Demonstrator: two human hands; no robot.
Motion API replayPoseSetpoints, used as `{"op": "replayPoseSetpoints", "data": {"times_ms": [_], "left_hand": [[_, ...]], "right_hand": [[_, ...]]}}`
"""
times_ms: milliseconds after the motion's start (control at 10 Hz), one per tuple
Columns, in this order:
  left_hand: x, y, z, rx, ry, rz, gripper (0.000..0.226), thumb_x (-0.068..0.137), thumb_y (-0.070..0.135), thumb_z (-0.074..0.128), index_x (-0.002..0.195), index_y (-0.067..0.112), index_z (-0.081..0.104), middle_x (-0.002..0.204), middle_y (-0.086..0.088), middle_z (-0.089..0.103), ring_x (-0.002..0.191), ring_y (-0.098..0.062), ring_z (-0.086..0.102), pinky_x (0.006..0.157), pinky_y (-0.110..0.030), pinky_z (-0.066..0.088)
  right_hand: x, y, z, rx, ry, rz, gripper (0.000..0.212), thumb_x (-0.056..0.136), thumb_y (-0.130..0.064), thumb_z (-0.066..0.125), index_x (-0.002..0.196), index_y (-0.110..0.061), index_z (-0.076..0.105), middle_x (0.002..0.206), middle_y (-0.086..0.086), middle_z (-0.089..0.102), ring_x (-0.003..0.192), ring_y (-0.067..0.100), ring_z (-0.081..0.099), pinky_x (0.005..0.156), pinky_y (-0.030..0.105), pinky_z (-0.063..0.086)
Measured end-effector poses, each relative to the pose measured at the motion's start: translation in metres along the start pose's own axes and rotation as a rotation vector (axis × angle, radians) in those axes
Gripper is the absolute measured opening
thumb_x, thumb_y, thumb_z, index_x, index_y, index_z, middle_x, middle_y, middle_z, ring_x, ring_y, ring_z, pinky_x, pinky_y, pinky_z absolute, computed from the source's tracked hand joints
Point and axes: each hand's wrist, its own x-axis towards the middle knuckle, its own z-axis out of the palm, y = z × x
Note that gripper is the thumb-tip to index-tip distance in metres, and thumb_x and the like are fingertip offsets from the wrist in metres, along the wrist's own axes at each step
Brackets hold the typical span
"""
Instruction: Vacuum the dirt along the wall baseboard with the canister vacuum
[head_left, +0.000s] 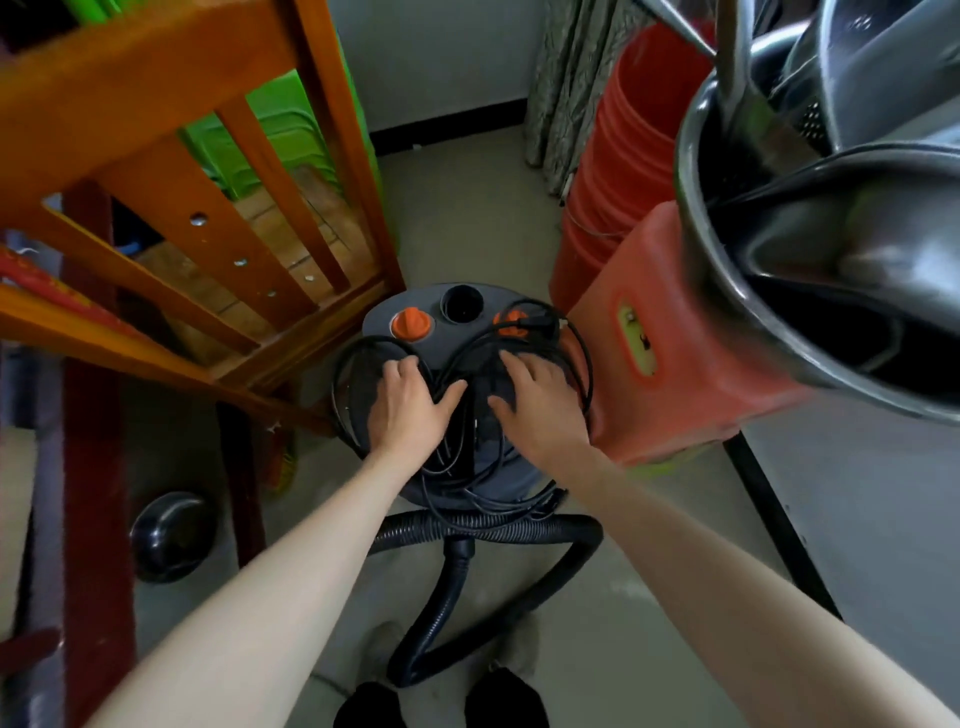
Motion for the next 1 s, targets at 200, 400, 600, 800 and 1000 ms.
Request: {"op": "replayPoseSetpoints", "data": {"times_ms": [200, 400, 600, 800, 1000], "left_hand": [[0.009, -0.001, -0.002, 0.283, -0.272, 0.324, 0.073, 0.096, 0.054, 0.034, 0.152, 0.025, -0.002, 0.159, -0.007, -0.011, 0.146, -0.028, -0.011, 0.116, -0.05, 0.001], [0.04, -0.016, 0.007, 0.416, -0.425, 0.394, 0.075, 0.092, 0.066, 0.022, 0.149, 0.034, -0.015, 0.158, -0.001, -0.02, 0.141, -0.025, -0.028, 0.112, -0.054, -0.013], [0.048, -0.024, 0.016, 0.402, -0.418, 0.447, 0.078, 0.089, 0.07, 0.019, 0.15, 0.031, -0.012, 0.158, 0.002, -0.019, 0.141, -0.023, -0.027, 0.111, -0.051, -0.017], [0.05, -0.025, 0.014, 0.368, -0.456, 0.438, 0.073, 0.093, 0.066, 0.021, 0.149, 0.034, -0.013, 0.157, 0.003, -0.021, 0.14, -0.022, -0.03, 0.112, -0.051, -0.018], [0.052, -0.022, 0.009, 0.373, -0.477, 0.437, 0.072, 0.093, 0.065, 0.02, 0.148, 0.034, -0.014, 0.158, 0.002, -0.02, 0.141, -0.022, -0.028, 0.112, -0.049, -0.016]], "right_hand": [[0.026, 0.011, -0.002, -0.244, -0.253, -0.06, 0.084, 0.098, -0.047, 0.048, 0.155, -0.021, -0.009, 0.162, 0.004, -0.018, 0.149, 0.027, -0.014, 0.119, 0.051, 0.005], [0.037, 0.013, 0.018, -0.219, -0.224, -0.036, 0.078, 0.103, -0.045, 0.035, 0.153, -0.018, -0.017, 0.16, 0.001, -0.024, 0.148, 0.025, -0.02, 0.118, 0.052, -0.003], [0.044, 0.007, 0.024, -0.275, -0.259, 0.033, 0.071, 0.104, -0.042, 0.027, 0.152, -0.017, -0.02, 0.161, -0.004, -0.021, 0.148, 0.022, -0.02, 0.117, 0.057, -0.005], [0.046, 0.004, 0.009, -0.173, -0.278, 0.047, 0.072, 0.103, -0.045, 0.034, 0.155, -0.02, -0.009, 0.163, -0.005, -0.011, 0.149, 0.019, -0.014, 0.119, 0.055, -0.002], [0.041, -0.003, -0.075, 0.549, 0.116, -0.106, 0.06, 0.087, -0.079, 0.035, 0.139, -0.05, 0.043, 0.138, -0.031, 0.048, 0.125, -0.017, 0.04, 0.095, -0.003, 0.03]]}}
